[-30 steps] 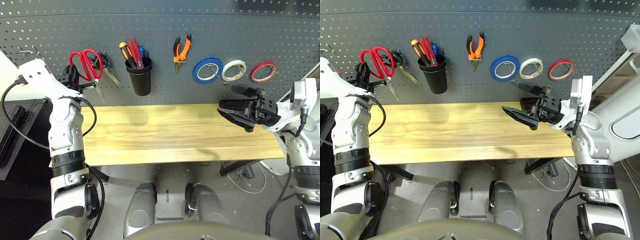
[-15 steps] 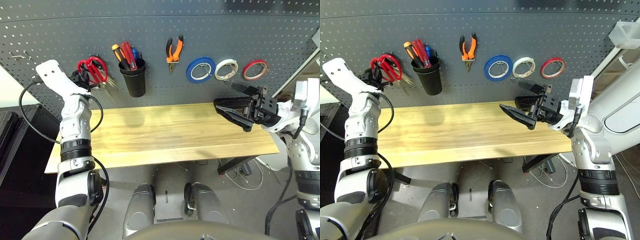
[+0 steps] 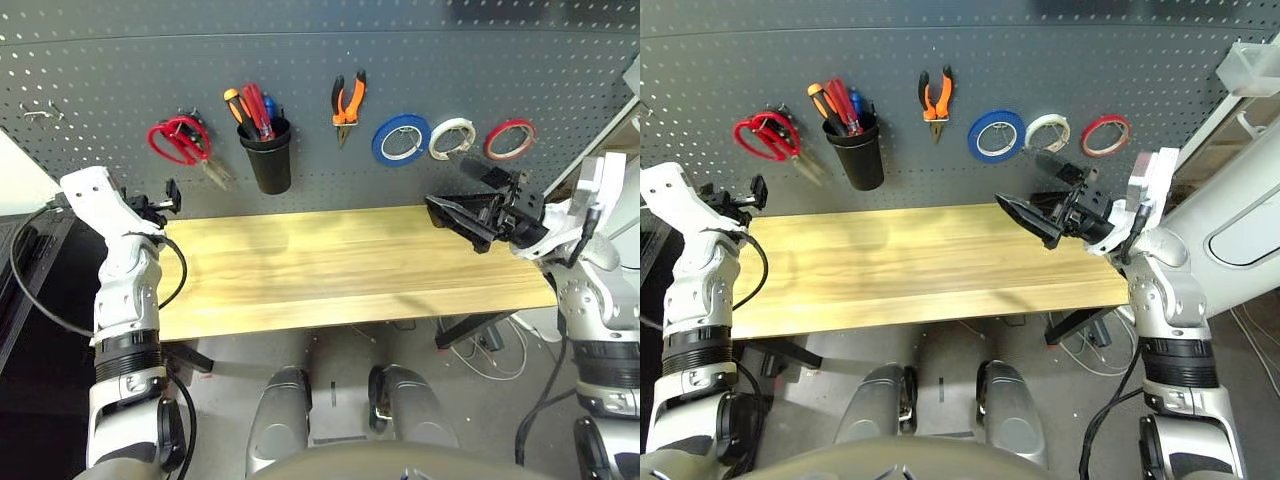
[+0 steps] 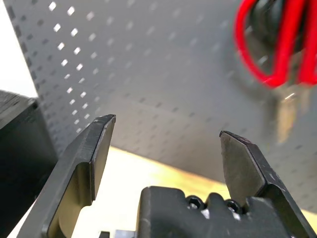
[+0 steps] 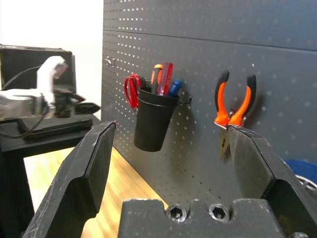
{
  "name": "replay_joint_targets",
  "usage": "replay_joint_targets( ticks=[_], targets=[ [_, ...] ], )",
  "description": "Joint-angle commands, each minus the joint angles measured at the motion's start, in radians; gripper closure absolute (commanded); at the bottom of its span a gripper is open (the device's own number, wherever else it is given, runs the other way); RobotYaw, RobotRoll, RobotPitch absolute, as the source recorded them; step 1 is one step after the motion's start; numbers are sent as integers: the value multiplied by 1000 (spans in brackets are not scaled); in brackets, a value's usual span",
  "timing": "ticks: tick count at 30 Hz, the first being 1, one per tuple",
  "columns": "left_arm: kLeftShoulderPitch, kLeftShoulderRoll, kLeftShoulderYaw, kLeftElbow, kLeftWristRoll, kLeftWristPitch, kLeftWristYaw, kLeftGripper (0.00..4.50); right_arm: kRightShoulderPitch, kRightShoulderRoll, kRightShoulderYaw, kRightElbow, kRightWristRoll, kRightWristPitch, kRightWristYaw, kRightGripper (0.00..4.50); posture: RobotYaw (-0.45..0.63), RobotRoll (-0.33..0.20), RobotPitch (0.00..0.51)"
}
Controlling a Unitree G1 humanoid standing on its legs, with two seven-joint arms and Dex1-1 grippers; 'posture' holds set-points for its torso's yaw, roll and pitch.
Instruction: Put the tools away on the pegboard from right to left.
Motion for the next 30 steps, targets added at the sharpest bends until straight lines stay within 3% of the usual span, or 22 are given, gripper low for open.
replay_joint_targets(
  ticks=[1,3,11,19,21,30],
  targets=[
    [26,7,1,0,3,11,-14,65,-13,6,-32,48,-14,-29,-24,0,5,0,64],
    [37,9,-13,15,2,11,-39,65,-17,8,-37,80,-37,-52,-47,0,2,0,64],
    [80,16,-77,69,75,-98,-80,65,2,6,-32,241,-307,-55,-405,0,-13,0,66],
    [95,-3,-80,122,62,-329,-147,65,7,79,-46,350,-383,-124,-599,0,-34,0,64],
    [105,9,-96,122,81,-350,-163,65,7,85,-46,392,-414,-161,-640,0,-41,0,64],
    [133,-40,-53,89,-15,-370,-200,65,-21,77,-78,525,-437,-261,-721,0,-50,0,71]
  ],
)
